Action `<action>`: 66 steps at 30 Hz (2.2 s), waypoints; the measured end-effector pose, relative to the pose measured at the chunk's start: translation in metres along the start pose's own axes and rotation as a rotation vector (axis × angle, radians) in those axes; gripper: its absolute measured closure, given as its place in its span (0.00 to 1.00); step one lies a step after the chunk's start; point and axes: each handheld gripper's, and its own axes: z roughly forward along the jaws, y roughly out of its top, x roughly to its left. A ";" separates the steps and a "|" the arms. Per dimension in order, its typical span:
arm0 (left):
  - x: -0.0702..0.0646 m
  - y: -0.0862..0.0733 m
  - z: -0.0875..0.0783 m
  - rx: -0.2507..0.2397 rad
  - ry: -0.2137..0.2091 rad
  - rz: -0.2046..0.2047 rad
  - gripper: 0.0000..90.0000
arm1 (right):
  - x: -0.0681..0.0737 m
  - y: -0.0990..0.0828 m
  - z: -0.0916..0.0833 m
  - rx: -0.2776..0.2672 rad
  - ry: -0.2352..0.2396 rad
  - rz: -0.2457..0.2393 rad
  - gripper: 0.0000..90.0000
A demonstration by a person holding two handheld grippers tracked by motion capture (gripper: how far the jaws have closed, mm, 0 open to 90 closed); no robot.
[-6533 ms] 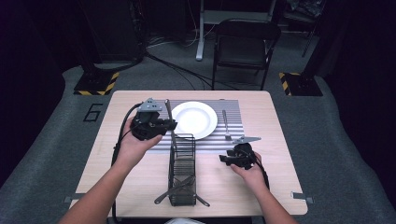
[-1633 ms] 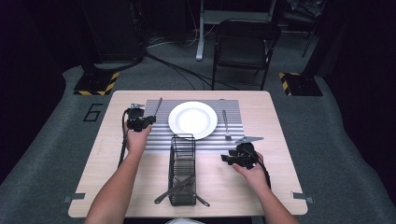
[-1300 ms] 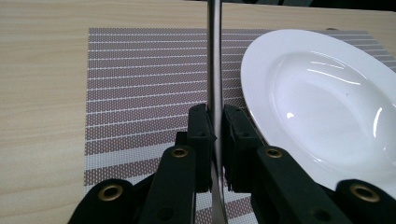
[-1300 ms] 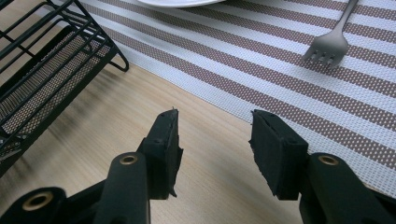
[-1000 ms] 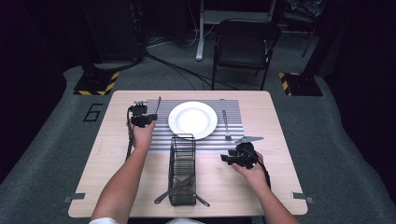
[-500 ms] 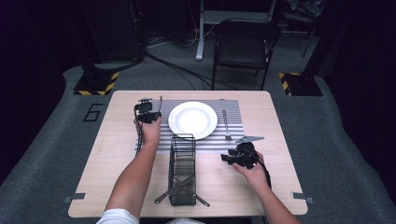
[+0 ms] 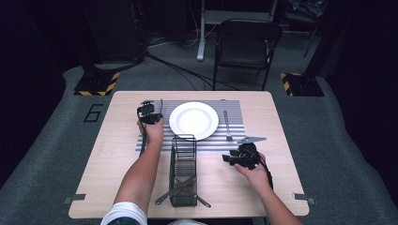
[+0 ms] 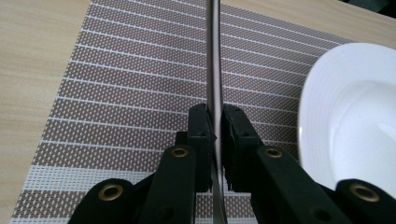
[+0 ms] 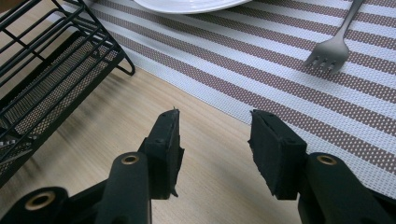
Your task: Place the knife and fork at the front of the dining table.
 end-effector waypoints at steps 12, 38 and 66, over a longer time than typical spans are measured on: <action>-0.002 -0.003 0.009 0.011 -0.010 -0.002 0.91 | 0.001 0.000 0.000 0.008 0.003 0.013 0.58; -0.006 -0.001 0.016 0.021 -0.006 0.015 0.91 | 0.000 -0.002 0.002 0.004 0.006 0.003 0.58; 0.000 -0.003 0.014 0.008 -0.008 0.014 0.89 | 0.002 -0.001 0.004 0.017 0.008 0.006 0.58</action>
